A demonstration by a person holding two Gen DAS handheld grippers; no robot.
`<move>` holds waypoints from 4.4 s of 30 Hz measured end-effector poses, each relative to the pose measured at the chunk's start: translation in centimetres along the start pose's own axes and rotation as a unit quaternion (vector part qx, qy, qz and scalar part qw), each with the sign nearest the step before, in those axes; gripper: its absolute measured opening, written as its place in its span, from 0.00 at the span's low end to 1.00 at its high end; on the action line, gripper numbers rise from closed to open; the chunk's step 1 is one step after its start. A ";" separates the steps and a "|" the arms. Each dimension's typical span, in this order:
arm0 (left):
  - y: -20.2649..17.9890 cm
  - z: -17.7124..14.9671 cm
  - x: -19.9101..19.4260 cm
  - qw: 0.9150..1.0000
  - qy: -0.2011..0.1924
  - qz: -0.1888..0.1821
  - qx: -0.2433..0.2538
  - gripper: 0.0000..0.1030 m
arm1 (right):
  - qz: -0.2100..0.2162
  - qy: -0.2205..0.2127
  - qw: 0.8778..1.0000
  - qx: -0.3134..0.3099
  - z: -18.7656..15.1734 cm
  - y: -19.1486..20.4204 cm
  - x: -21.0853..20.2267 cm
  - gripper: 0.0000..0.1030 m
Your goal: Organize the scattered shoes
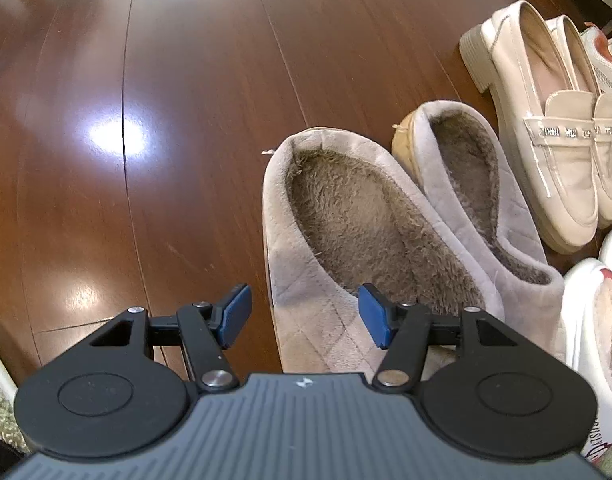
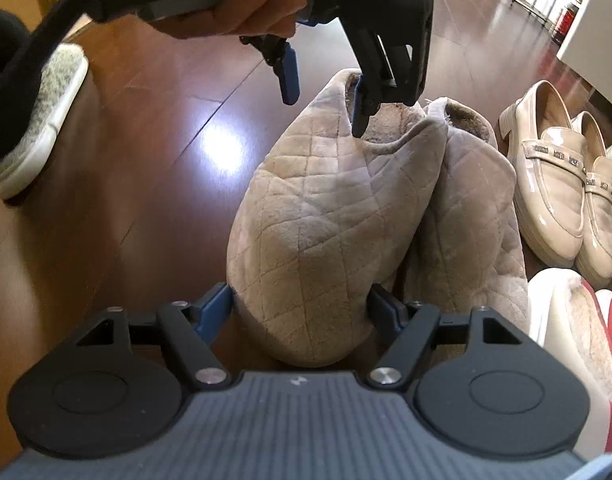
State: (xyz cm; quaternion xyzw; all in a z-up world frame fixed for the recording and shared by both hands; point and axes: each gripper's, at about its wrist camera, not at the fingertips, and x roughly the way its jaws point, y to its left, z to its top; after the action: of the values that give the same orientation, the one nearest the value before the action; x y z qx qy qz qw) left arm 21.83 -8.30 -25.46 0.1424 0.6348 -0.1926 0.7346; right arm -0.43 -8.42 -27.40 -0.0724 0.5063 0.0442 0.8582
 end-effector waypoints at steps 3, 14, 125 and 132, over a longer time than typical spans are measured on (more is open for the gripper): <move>0.1 -0.1 -0.3 1.000 0.001 0.000 -0.002 0.60 | 0.004 0.001 1.000 -0.023 -0.2 -0.3 0.1 0.69; 0.6 0.0 -4.9 0.996 -0.060 0.065 -0.014 0.60 | 0.069 -0.005 0.994 0.081 1.4 -6.6 -4.2 0.80; -18.9 -17.0 -15.7 0.990 -0.072 0.125 0.005 0.80 | 0.038 0.221 0.955 0.195 -2.3 -26.1 -5.3 0.22; -20.5 -13.3 -17.3 0.991 -0.070 0.110 0.040 0.78 | 0.076 0.181 0.940 0.278 0.2 -30.3 -9.7 0.22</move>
State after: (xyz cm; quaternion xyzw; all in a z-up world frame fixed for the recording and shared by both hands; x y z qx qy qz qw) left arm -1.39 -18.62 -9.74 0.2271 0.5544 -0.1449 0.7874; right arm -0.46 -38.32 -16.37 0.2013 0.6490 -0.0471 0.7321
